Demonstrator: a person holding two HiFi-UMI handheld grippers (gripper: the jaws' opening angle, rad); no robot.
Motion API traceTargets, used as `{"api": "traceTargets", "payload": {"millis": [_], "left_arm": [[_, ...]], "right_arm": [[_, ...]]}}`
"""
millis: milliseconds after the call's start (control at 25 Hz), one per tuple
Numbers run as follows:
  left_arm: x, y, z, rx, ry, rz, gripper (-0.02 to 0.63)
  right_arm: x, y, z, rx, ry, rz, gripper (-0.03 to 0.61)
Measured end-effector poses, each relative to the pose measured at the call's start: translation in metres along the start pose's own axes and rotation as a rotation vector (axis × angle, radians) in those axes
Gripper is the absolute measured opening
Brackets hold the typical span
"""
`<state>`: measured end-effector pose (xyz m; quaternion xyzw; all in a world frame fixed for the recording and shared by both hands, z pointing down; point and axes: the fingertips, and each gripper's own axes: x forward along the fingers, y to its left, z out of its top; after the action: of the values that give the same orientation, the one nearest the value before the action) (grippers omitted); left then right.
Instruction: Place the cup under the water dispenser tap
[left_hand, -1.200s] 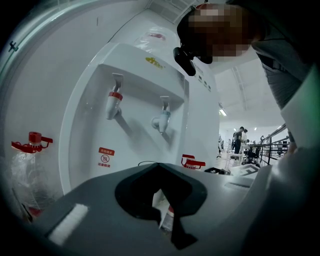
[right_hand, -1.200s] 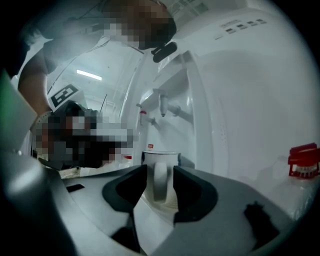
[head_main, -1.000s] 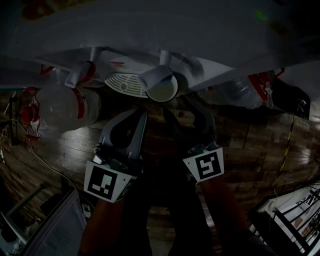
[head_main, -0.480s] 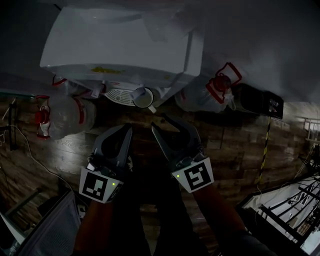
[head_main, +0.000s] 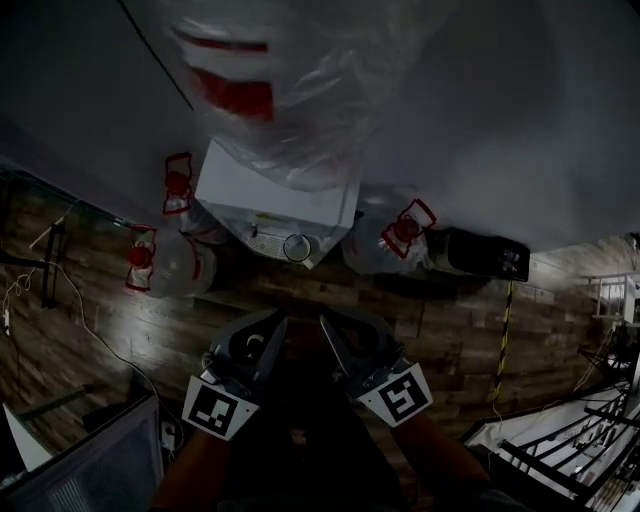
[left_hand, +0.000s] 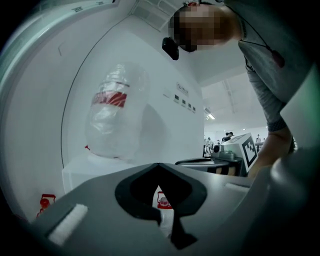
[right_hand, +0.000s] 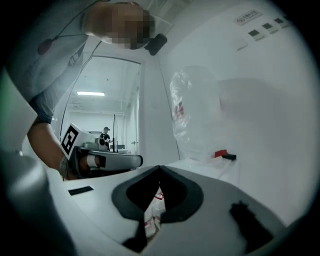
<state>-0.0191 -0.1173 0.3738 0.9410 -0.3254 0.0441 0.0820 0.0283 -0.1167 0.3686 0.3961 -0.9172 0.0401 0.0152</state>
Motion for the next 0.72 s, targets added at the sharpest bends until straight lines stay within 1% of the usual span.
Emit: {"api": "traceTargets", "payload": {"millis": [120, 240, 320, 480, 600, 720], "left_arm": [[-0.019, -0.018, 0.040, -0.008, 0.008, -0.024, 0.007], [-0.045, -0.031, 0.081, -0.043, -0.001, -0.012, 0.006], [-0.063, -0.039, 0.105, -0.058, -0.005, -0.012, 0.006], [-0.087, -0.054, 0.145, -0.005, -0.018, -0.042, 0.008], [-0.100, -0.063, 0.165, -0.005, -0.026, -0.067, 0.007], [-0.103, -0.065, 0.183, -0.001, -0.034, -0.088, 0.008]], "right_arm": [[-0.013, 0.017, 0.042, 0.018, 0.032, 0.015, 0.015], [-0.025, 0.038, 0.078, 0.070, 0.046, 0.029, 0.015], [-0.032, 0.053, 0.105, 0.083, 0.040, 0.043, 0.015], [-0.039, 0.081, 0.152, 0.040, 0.011, 0.064, 0.015], [-0.047, 0.100, 0.180, 0.010, -0.029, 0.069, 0.015], [-0.042, 0.107, 0.197, 0.003, -0.026, 0.073, 0.015]]}}
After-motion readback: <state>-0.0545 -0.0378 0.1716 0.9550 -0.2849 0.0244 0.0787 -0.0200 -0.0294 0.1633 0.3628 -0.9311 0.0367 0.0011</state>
